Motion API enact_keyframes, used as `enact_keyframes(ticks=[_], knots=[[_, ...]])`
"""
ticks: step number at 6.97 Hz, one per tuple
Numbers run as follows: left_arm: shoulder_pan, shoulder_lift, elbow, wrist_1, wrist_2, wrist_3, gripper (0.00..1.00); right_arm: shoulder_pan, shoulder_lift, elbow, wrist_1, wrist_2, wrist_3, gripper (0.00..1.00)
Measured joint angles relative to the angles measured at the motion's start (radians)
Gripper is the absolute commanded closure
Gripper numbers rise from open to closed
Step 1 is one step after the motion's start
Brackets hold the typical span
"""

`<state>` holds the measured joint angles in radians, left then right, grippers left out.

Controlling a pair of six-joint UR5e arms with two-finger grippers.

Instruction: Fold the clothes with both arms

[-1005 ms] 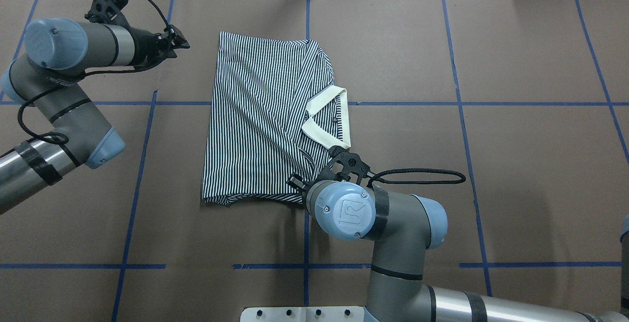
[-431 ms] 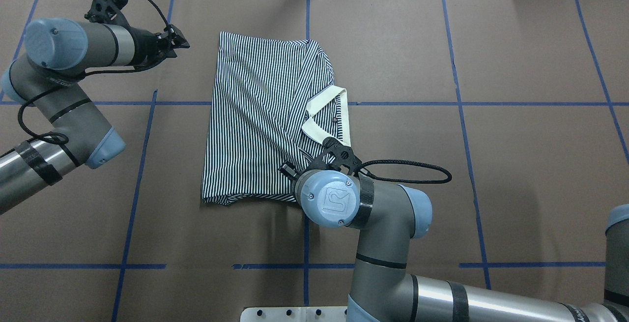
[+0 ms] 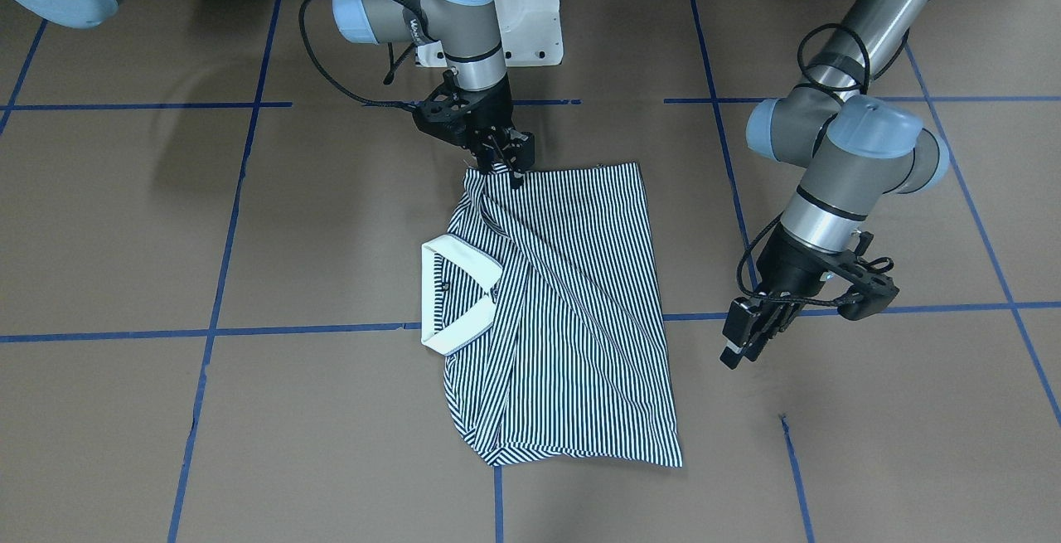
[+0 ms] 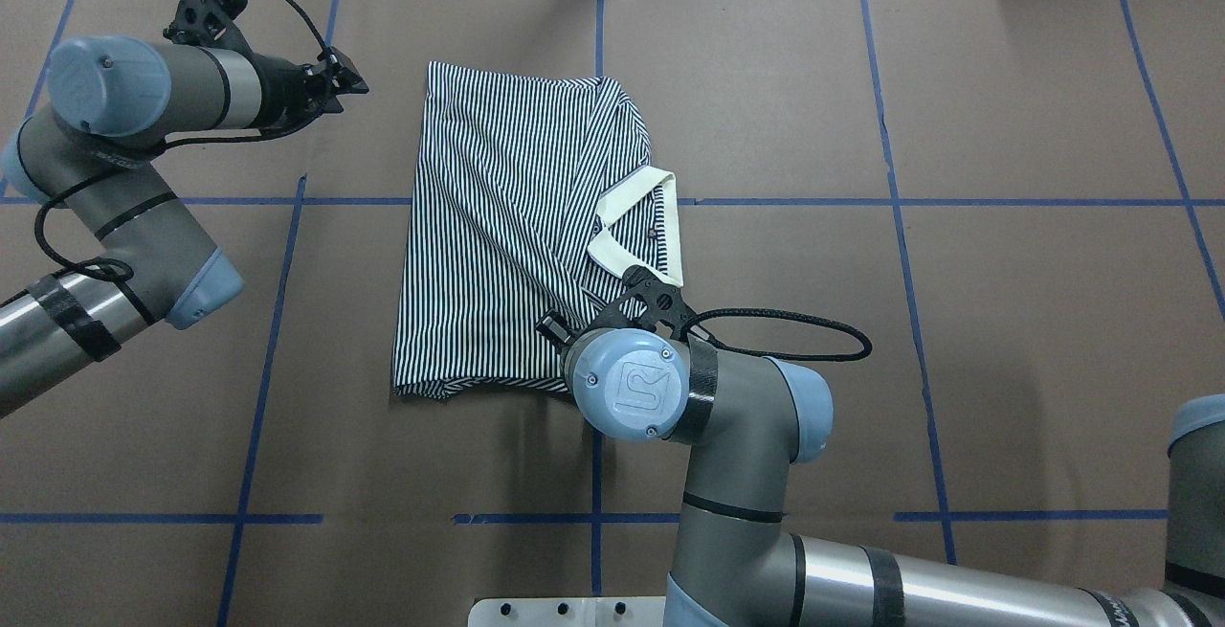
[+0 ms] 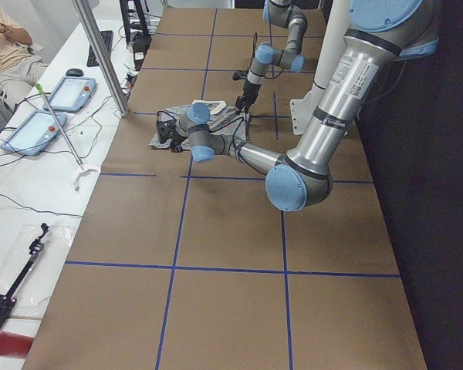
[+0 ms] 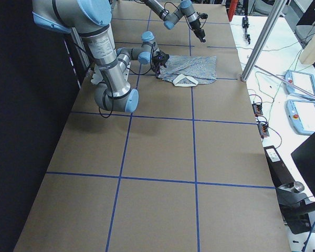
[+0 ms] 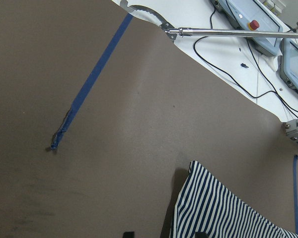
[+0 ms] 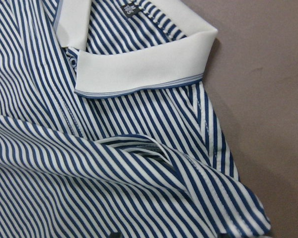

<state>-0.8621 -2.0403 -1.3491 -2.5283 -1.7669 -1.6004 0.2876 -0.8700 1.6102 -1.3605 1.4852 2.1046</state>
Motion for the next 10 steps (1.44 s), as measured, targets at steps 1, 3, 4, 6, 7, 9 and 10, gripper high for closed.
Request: enact_keyframes(ticks=[1, 3, 4, 6, 7, 9, 10], knots=[[0.000, 0.000, -0.006, -0.001, 0.009, -0.022, 0.49, 0.001, 0.003, -0.001, -0.022, 0.003, 0.027, 0.29], [0.008, 0.005, -0.027, -0.006, 0.044, -0.053, 0.49, 0.003, 0.008, 0.001, -0.075, 0.029, 0.104, 0.29], [0.013, 0.007, -0.039, -0.008, 0.053, -0.057, 0.49, 0.003, 0.009, 0.004, -0.102, 0.045, 0.136, 0.29], [0.016, 0.009, -0.056, -0.009, 0.060, -0.058, 0.49, 0.003, 0.010, 0.005, -0.123, 0.062, 0.178, 0.31], [0.017, 0.009, -0.058, -0.009, 0.061, -0.058, 0.49, 0.002, 0.011, 0.003, -0.124, 0.065, 0.194, 0.32], [0.018, 0.015, -0.060, -0.010, 0.061, -0.059, 0.49, 0.002, 0.022, -0.002, -0.130, 0.066, 0.207, 0.34], [0.020, 0.026, -0.067, -0.011, 0.061, -0.059, 0.49, 0.002, 0.025, -0.007, -0.132, 0.065, 0.209, 0.34]])
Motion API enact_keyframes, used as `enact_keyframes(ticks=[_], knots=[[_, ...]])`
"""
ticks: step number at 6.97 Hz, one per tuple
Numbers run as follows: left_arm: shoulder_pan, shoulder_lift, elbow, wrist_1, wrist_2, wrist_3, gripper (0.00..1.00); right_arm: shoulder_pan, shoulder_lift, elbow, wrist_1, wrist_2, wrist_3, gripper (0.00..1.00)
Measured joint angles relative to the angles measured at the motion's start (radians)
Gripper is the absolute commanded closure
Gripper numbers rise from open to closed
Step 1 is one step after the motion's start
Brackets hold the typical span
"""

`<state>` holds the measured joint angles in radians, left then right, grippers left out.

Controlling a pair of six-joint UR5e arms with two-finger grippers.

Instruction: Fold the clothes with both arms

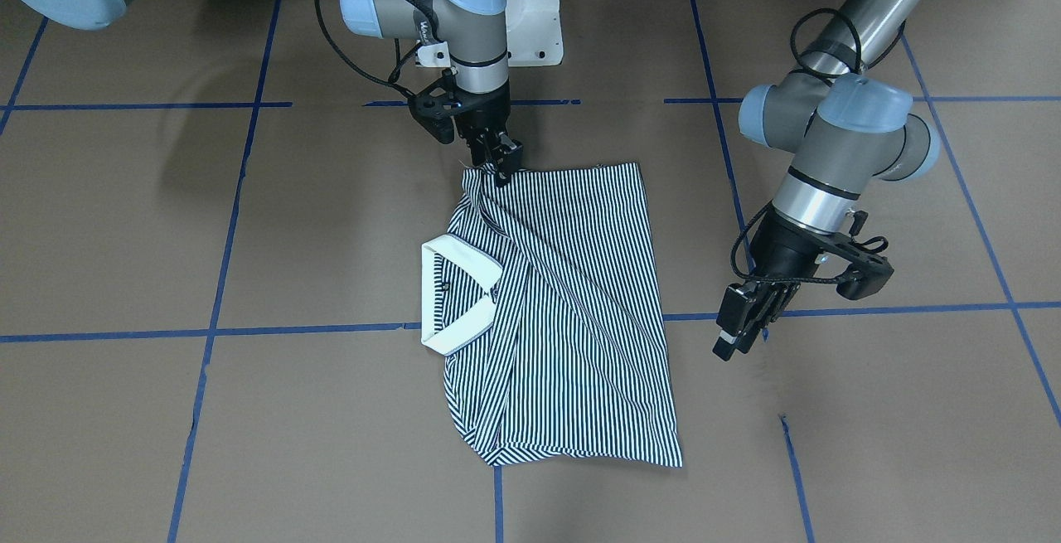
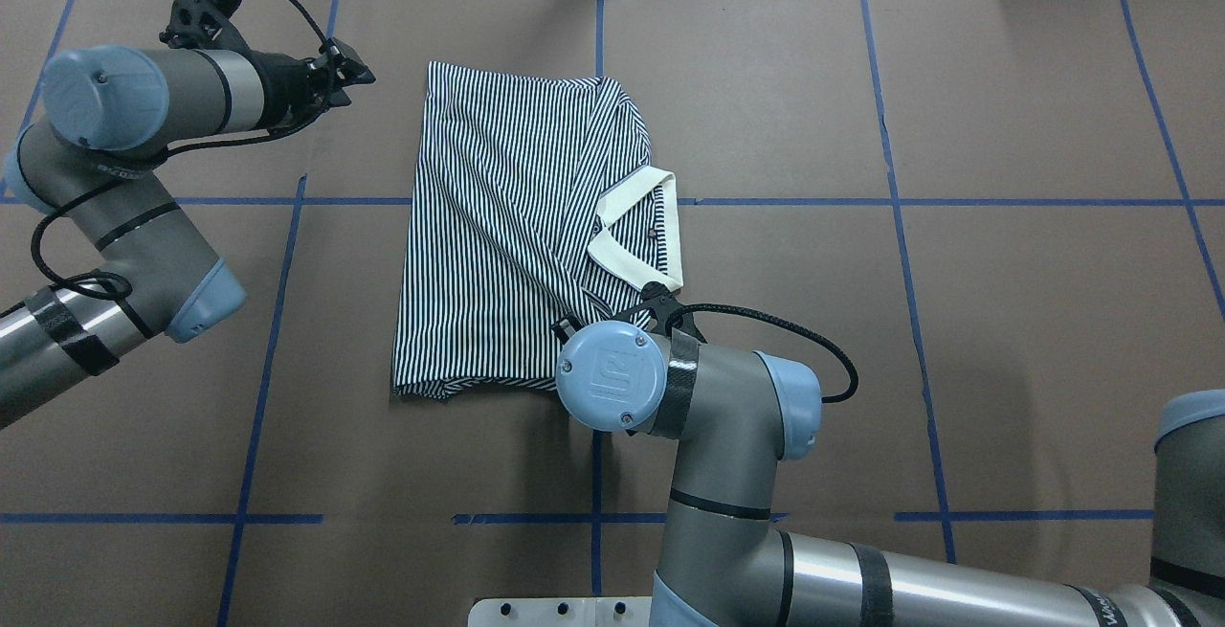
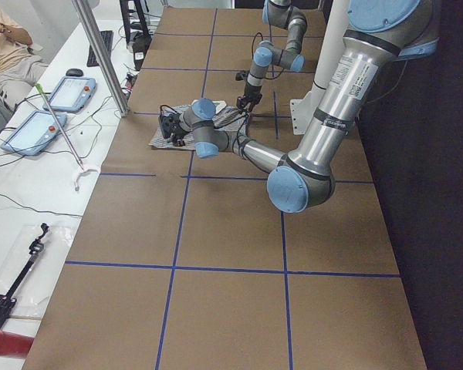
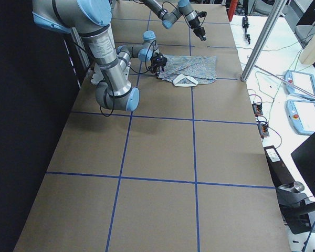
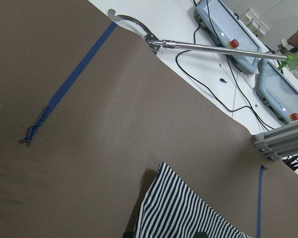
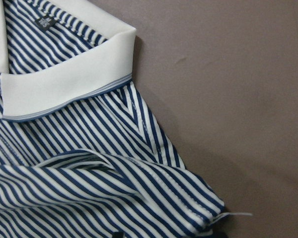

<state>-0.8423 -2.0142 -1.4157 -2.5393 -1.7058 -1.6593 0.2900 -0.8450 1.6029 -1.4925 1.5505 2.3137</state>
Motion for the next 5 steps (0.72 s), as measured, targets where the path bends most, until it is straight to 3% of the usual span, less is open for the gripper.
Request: enact_keyframes(ticks=[1, 3, 4, 5], knots=[[0.001, 0.013, -0.011, -0.001, 0.000, 0.001, 0.49, 0.000, 0.002, -0.007, 0.000, 0.000, 0.001, 0.34], [0.001, 0.027, -0.021, -0.001, 0.000, 0.001, 0.49, 0.000, 0.010, -0.021, 0.000, -0.001, 0.001, 0.66], [0.001, 0.030, -0.024, -0.001, 0.000, 0.000, 0.49, -0.001, 0.014, -0.028, 0.000, -0.001, 0.001, 0.91], [0.002, 0.031, -0.026, -0.001, 0.000, 0.000, 0.49, -0.001, 0.018, -0.037, 0.000, -0.001, 0.002, 1.00]])
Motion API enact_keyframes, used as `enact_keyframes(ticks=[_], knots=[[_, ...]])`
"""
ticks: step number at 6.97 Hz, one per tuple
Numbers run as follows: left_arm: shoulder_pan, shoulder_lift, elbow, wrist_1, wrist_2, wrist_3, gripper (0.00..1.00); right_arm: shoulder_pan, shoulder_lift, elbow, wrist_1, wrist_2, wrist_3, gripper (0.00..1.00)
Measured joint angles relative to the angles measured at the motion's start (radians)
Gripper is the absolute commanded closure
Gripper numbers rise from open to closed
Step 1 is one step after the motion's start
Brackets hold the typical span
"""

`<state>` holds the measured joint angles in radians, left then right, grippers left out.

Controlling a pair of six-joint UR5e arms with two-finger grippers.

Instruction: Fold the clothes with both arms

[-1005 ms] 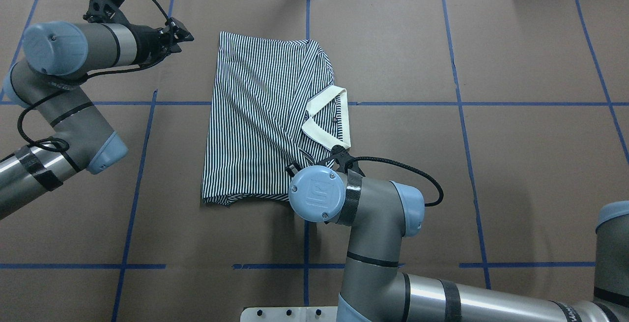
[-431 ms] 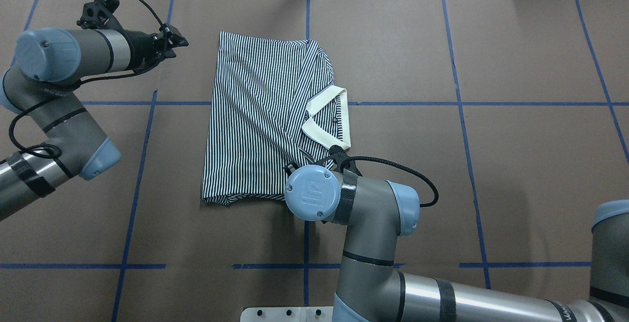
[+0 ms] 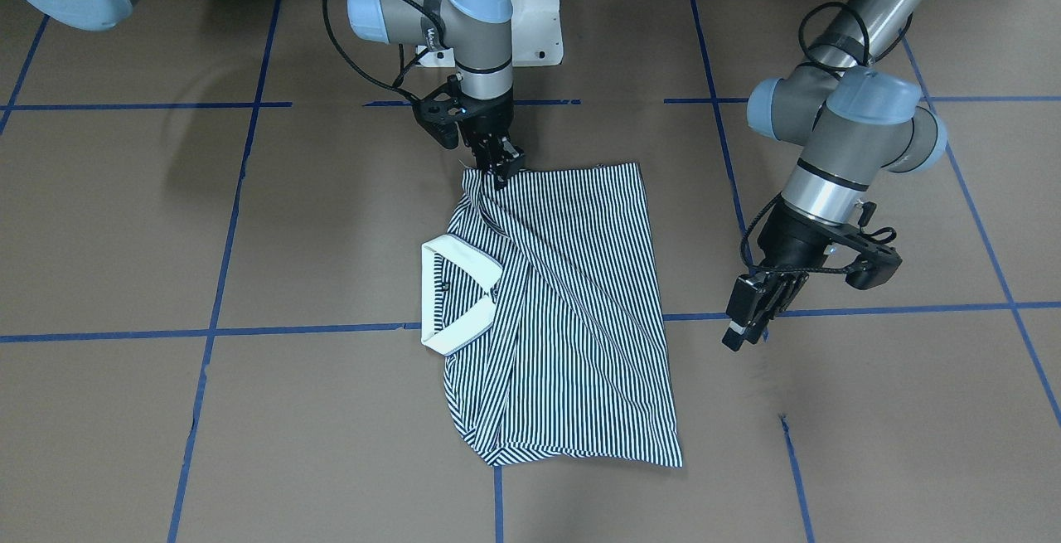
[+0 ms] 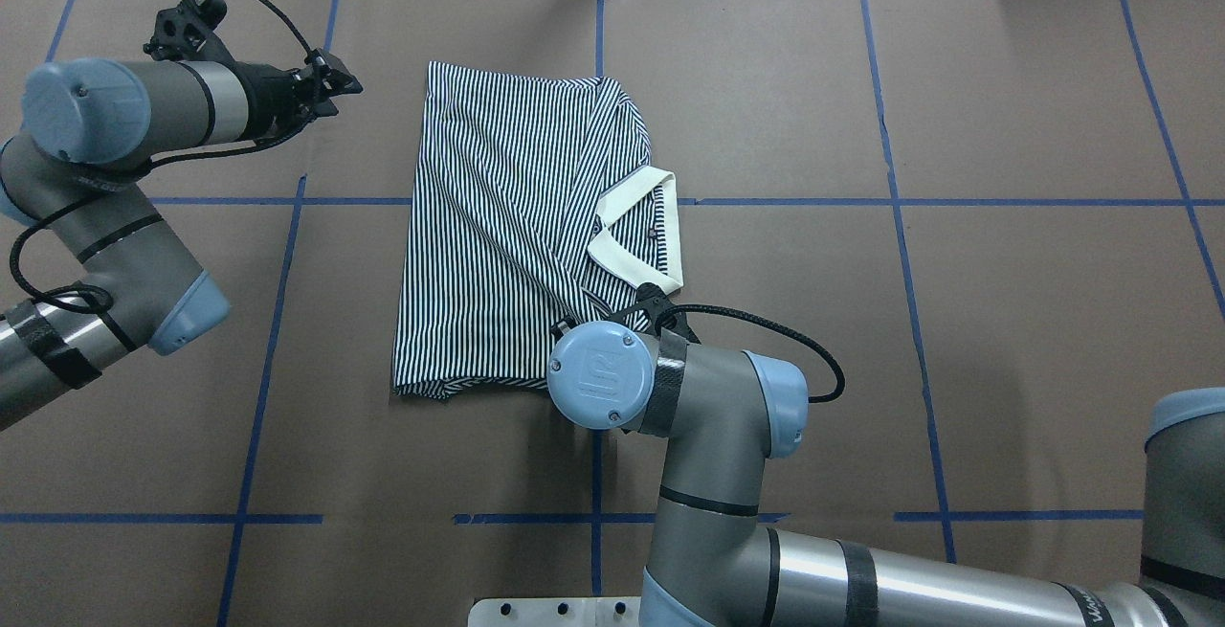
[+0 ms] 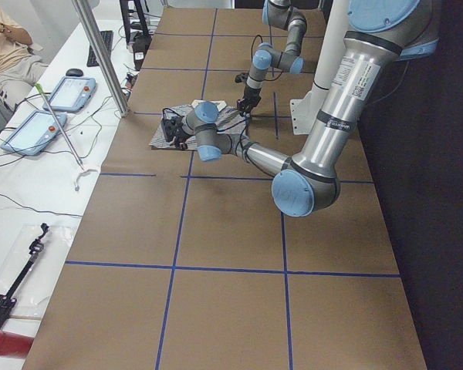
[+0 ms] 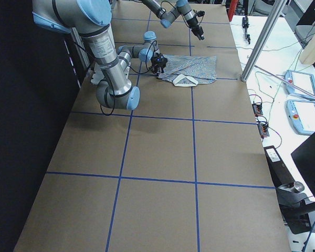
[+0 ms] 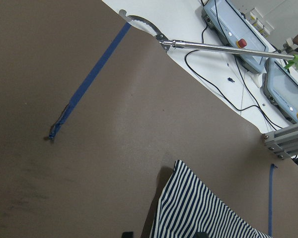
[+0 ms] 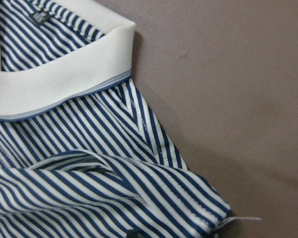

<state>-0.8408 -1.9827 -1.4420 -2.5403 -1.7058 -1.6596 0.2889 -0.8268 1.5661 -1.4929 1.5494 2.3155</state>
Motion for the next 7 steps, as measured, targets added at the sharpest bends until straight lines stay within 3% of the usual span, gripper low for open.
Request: enact_keyframes(ticks=[5, 7], knots=[[0.005, 0.001, -0.013, 0.001, -0.001, -0.018, 0.49, 0.007, -0.005, 0.023, -0.023, 0.014, -0.057, 1.00], [0.039, 0.001, -0.065, 0.011, -0.003, -0.076, 0.49, 0.010, -0.068, 0.150, -0.100, 0.026, -0.121, 1.00]])
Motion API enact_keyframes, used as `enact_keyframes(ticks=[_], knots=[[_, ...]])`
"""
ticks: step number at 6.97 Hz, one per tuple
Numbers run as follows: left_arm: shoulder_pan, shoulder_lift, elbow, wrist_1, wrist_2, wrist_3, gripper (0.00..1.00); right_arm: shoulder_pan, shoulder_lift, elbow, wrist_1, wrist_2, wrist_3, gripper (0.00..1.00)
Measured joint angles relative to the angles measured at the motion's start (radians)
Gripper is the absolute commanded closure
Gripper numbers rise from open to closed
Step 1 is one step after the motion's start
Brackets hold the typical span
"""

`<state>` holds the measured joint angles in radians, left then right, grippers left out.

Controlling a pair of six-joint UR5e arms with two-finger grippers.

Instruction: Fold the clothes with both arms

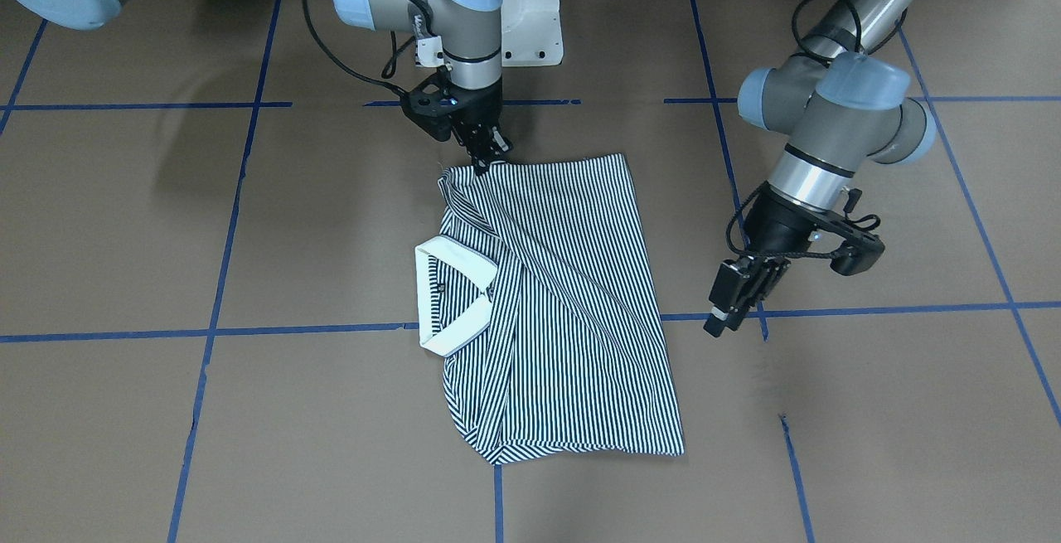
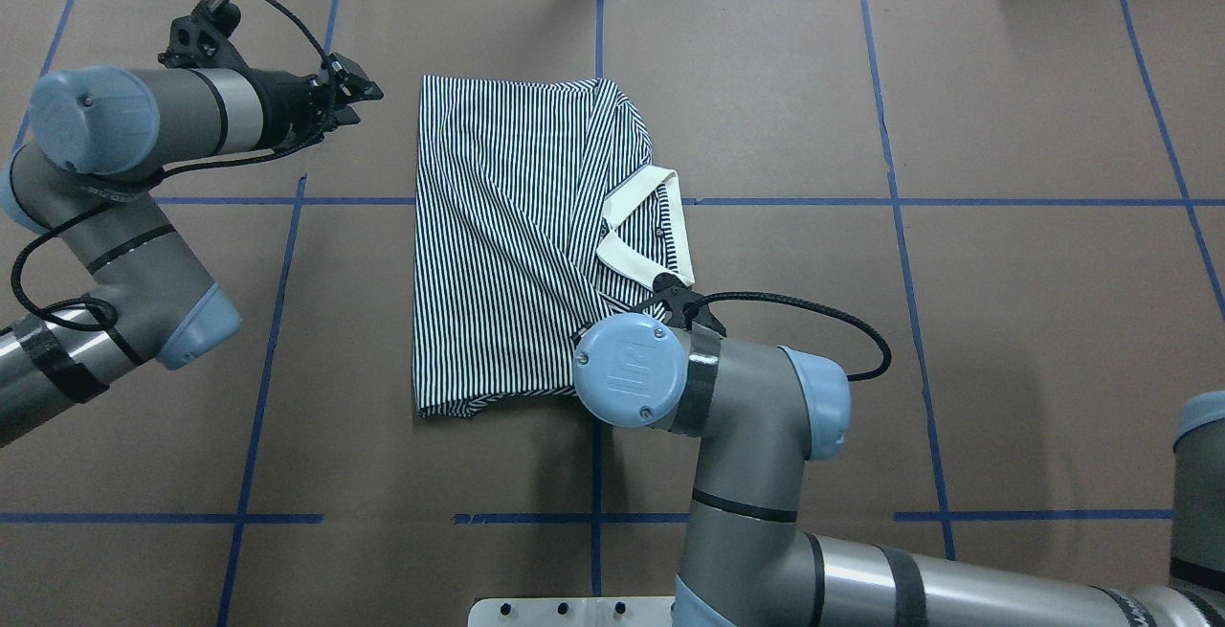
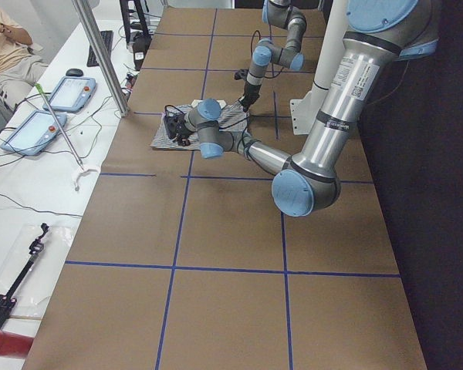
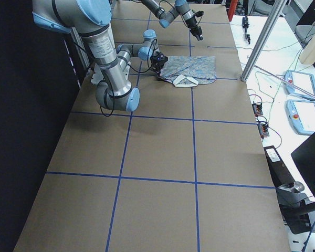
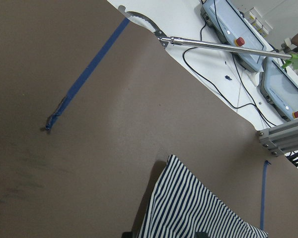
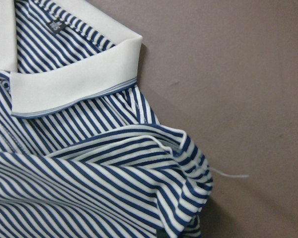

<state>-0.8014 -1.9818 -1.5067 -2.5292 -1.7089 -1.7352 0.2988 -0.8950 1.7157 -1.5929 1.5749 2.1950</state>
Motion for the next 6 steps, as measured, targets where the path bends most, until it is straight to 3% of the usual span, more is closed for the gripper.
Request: enact_keyframes(ticks=[2, 4, 6], knots=[[0.070, 0.038, -0.079, 0.007, -0.001, -0.083, 0.49, -0.005, -0.057, 0.084, -0.020, 0.009, -0.013, 1.00], [0.178, 0.180, -0.236, 0.028, 0.000, -0.150, 0.44, -0.013, -0.071, 0.108, -0.022, 0.009, -0.014, 1.00], [0.307, 0.254, -0.332, 0.084, 0.015, -0.242, 0.42, -0.029, -0.080, 0.114, -0.022, 0.009, -0.014, 1.00]])
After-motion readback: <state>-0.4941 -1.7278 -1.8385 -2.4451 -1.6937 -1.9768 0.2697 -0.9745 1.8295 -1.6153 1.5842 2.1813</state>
